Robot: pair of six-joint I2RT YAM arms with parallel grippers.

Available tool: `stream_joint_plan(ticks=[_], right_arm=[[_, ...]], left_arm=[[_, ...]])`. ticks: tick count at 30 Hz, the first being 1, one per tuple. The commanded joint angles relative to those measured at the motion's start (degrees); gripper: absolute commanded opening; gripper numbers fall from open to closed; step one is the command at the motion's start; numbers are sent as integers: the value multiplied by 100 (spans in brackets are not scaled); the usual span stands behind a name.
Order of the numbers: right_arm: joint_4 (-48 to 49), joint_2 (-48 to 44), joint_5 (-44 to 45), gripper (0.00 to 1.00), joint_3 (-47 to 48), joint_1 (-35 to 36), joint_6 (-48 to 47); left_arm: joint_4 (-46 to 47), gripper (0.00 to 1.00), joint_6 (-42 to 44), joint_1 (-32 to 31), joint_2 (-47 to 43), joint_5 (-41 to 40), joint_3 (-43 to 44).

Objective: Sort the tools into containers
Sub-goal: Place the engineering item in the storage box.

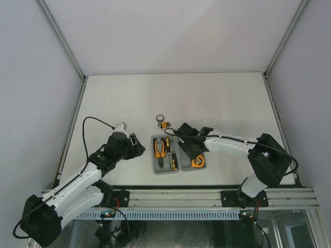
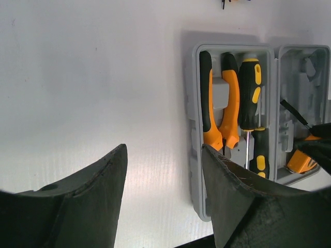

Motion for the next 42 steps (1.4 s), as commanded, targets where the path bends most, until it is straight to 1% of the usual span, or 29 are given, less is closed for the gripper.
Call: stream_joint_plan(ticks=[1,4,6,8,13,19,25,31,38,41,42], right_arm=[[-164,42,58,27,92,-136,567],[-149,1,-21,16,93,-312,931],[-129,-19,-86,6,98,-420,1146],[-102,-23,-152,0,90,-522,1285],[-103,-64,-165,0,62,-719,1701],[144,-512,-425,0,-97,-943,2222],[382,-728,-447,0,-214,-1169,2758],[525,-882,-330,0,-233,-1215,2989],[664,-840,120,0,-234,-1320,3186],[747,-820,166,0,-229,-1385,3151],[771,-802,152,2,-232,-1404,3093]], left_arm=[[71,63,0,38,-37,-36,110],[79,63,-1,37,-20,-38,120],[88,63,-1,34,-3,-31,122],[89,63,7,39,13,-29,139],[88,63,17,33,16,-24,154],[88,63,33,35,48,-11,154],[115,63,34,37,61,9,161],[115,63,33,36,24,1,135],[132,63,34,38,43,17,134],[149,63,34,41,44,32,127],[154,63,34,39,50,36,124]])
